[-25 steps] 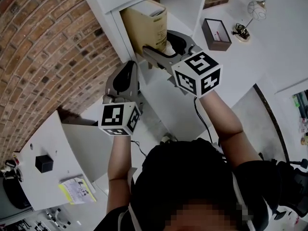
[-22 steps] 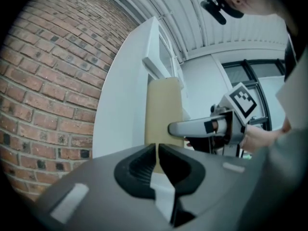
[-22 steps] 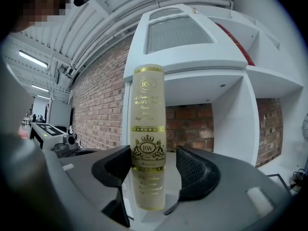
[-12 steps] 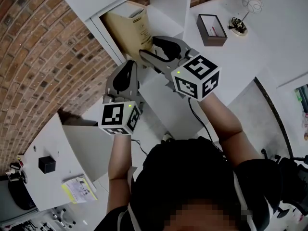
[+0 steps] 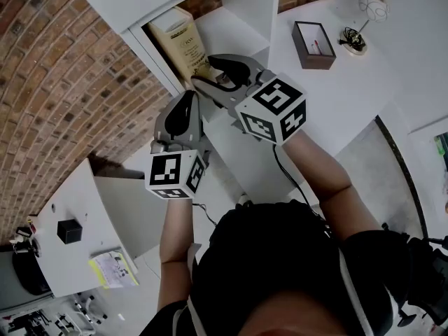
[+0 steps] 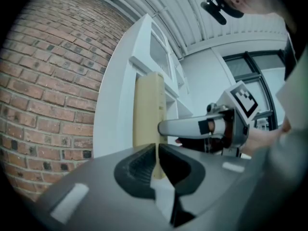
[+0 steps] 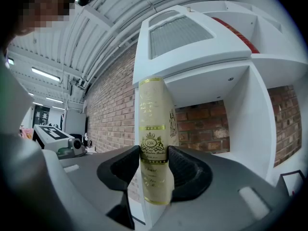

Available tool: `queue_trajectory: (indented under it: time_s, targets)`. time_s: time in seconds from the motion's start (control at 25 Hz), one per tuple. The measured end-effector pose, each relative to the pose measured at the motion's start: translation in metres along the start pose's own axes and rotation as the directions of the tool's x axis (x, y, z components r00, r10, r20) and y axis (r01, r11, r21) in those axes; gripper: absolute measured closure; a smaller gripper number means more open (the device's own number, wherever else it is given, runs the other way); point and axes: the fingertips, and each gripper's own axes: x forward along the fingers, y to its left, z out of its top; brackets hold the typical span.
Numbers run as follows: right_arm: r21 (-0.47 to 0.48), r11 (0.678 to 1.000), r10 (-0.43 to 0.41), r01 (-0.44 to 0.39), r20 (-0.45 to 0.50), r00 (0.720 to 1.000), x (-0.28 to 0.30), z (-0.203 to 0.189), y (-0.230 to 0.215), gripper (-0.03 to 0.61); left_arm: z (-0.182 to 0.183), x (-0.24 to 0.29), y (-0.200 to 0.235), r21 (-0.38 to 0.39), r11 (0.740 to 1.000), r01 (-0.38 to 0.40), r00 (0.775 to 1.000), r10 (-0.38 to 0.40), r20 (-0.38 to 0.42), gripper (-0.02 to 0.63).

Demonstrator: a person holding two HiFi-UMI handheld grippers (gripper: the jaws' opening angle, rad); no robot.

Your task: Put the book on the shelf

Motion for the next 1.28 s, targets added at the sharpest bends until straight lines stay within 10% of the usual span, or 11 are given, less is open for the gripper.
queue_trajectory:
  time_s: [1.28]
  targets:
    - [0.093,0.995,0.024,-0.022,-0.021,0.999,-0.037,-0.036,0.009,0.402,-0.018,-0.013,-0.023,-0.04,0.996,-0.082,0.997,0.082,-0.016,0.592]
